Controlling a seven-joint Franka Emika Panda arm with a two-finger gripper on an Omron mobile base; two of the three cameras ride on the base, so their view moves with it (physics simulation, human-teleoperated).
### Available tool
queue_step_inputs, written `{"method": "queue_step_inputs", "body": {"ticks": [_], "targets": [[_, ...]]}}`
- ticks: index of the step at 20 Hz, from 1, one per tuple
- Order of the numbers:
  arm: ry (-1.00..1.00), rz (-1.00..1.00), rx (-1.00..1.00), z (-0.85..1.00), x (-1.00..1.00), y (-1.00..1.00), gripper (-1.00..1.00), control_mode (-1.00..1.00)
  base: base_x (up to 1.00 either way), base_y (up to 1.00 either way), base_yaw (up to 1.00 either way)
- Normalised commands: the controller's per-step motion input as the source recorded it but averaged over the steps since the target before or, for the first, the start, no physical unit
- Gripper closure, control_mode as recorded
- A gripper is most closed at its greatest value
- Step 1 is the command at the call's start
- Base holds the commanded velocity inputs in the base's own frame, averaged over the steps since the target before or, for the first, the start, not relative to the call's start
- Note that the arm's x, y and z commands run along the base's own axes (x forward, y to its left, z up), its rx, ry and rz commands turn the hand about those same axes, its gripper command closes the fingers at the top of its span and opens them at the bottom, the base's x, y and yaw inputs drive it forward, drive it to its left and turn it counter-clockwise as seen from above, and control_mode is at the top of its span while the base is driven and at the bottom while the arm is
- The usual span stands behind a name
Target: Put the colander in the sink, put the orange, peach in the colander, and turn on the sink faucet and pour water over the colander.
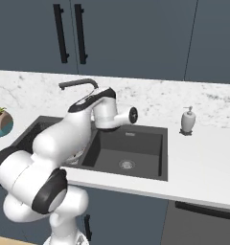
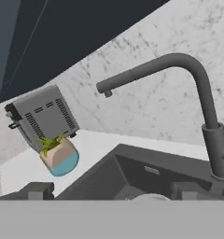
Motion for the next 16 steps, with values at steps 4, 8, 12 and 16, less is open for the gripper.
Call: {"method": "queue_step_inputs", "body": {"ticks": [4, 8, 12, 16], "targets": [[-0.34, 0.20, -0.08, -0.35, 0.10, -0.36, -1.00, -1.00, 0.00, 0.00, 0.00], [-0.25, 0.20, -0.04, -0.35, 0.34, -0.25, -1.00, -1.00, 0.00, 0.00, 0.00], [-0.37, 0.13, -0.06, -0.44, 0.35, -0.01, -1.00, -1.00, 0.00, 0.00, 0.00], [-0.30, 0.00, -0.05, -0.32, 0.34, 0.03, -1.00, -1.00, 0.00, 0.00, 0.00]]}}
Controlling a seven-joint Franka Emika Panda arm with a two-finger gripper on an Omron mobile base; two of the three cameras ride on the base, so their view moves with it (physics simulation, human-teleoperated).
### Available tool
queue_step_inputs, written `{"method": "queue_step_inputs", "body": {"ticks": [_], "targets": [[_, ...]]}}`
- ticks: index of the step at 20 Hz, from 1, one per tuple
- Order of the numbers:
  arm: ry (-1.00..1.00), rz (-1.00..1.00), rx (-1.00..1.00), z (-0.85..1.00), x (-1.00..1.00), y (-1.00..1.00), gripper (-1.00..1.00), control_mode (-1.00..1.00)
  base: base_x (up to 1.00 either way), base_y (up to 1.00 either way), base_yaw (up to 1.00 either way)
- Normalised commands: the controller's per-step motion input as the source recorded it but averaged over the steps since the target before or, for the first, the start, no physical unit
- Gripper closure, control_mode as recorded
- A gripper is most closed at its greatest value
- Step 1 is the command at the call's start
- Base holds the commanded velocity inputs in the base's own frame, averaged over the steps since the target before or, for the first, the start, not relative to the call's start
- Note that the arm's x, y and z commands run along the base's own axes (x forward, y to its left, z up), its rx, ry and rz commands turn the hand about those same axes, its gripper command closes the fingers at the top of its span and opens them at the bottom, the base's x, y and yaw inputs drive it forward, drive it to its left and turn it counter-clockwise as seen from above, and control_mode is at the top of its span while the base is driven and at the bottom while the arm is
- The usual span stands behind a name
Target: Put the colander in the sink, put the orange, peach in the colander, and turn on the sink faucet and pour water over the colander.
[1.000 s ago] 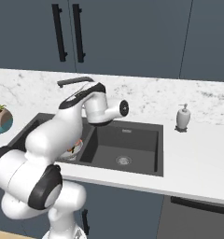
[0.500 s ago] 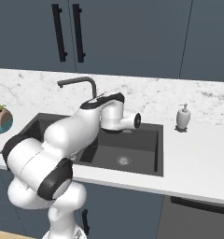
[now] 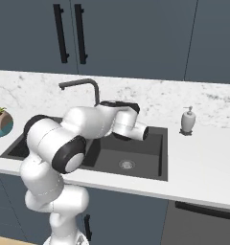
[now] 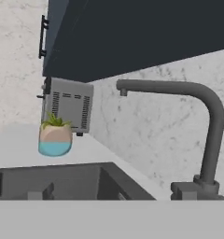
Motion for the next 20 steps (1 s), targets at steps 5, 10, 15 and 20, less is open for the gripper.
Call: {"method": "queue_step_inputs", "body": {"ticks": [5, 10, 15, 20], "targets": [[-0.04, -0.09, -0.01, -0.20, 0.65, 0.00, -1.00, -1.00, 0.00, 0.00, 0.00], [0.00, -0.24, -0.03, -0.13, 0.74, 0.00, -1.00, -1.00, 0.00, 0.00, 0.00], [0.01, -0.17, 0.00, -0.10, 0.74, -0.04, -1.00, -1.00, 0.00, 0.00, 0.00], [0.00, -0.04, 0.00, -0.14, 0.71, -0.02, -1.00, -1.00, 0.00, 0.00, 0.00]]}}
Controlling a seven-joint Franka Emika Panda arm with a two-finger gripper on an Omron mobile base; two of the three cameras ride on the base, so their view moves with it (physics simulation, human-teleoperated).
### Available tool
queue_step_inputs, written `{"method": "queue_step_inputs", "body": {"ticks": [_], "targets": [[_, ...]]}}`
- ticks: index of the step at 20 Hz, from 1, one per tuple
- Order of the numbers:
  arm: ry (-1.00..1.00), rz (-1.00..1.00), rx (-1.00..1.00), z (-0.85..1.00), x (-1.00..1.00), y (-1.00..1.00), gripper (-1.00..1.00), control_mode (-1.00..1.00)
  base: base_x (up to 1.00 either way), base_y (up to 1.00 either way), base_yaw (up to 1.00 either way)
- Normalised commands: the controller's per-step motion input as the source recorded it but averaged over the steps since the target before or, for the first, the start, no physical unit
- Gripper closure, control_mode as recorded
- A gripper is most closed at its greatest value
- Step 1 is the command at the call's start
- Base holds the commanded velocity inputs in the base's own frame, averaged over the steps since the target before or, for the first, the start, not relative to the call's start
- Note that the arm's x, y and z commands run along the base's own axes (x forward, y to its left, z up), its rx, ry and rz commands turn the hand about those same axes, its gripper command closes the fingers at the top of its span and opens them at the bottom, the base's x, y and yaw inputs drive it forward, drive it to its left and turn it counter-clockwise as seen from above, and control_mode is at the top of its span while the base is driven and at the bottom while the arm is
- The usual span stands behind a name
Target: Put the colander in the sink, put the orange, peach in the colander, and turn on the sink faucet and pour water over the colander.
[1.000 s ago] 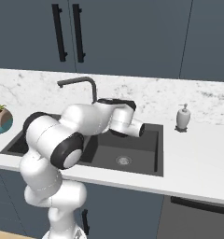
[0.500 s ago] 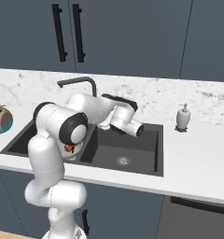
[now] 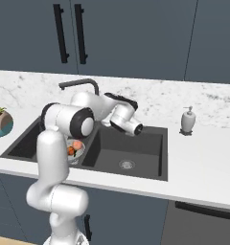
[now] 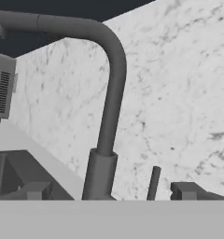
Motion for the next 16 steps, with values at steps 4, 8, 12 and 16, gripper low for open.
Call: {"method": "queue_step_inputs", "body": {"ticks": [4, 8, 12, 16], "targets": [[0.01, 0.00, 0.00, -0.09, 0.57, -0.13, -1.00, -1.00, 0.00, 0.00, 0.00], [0.03, 0.00, 0.00, -0.20, 0.58, -0.02, -1.00, -1.00, 0.00, 0.00, 0.00], [0.01, 0.00, 0.00, -0.24, 0.58, 0.00, -1.00, -1.00, 0.00, 0.00, 0.00], [0.00, 0.00, 0.00, -0.30, 0.54, 0.02, -1.00, -1.00, 0.00, 0.00, 0.00]]}}
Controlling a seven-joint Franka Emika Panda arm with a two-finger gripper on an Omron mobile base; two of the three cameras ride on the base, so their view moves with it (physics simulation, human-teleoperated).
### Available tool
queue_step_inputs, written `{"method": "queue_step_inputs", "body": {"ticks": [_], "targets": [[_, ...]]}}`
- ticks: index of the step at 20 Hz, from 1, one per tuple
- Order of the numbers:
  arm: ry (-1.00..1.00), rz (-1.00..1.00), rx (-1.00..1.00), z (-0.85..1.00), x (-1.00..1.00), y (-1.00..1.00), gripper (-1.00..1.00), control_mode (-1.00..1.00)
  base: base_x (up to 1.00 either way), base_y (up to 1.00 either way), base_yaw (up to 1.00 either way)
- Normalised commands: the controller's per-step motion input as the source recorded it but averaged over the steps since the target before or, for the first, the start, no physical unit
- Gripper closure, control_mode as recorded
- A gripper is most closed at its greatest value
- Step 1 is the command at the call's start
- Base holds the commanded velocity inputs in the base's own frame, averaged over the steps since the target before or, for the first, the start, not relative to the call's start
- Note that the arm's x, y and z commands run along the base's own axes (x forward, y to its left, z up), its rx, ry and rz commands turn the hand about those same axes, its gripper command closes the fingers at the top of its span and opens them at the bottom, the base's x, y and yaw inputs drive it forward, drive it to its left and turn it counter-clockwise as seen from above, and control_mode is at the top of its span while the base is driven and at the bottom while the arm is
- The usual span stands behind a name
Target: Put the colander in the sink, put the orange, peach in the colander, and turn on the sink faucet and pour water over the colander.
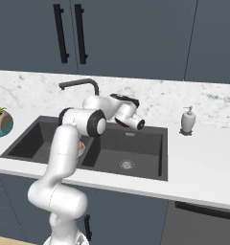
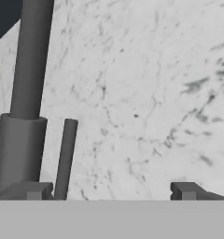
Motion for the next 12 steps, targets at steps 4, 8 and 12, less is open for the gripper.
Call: {"method": "queue_step_inputs", "body": {"ticks": [4, 8, 12], "targets": [[0.00, 0.00, 0.00, -0.25, 0.50, 0.02, -1.00, -1.00, 0.00, 0.00, 0.00], [0.00, 0.00, 0.00, -0.16, 0.45, 0.01, -1.00, -1.00, 0.00, 0.00, 0.00], [0.00, 0.00, 0.00, -0.08, 0.23, 0.13, -1.00, -1.00, 0.00, 0.00, 0.00]]}}
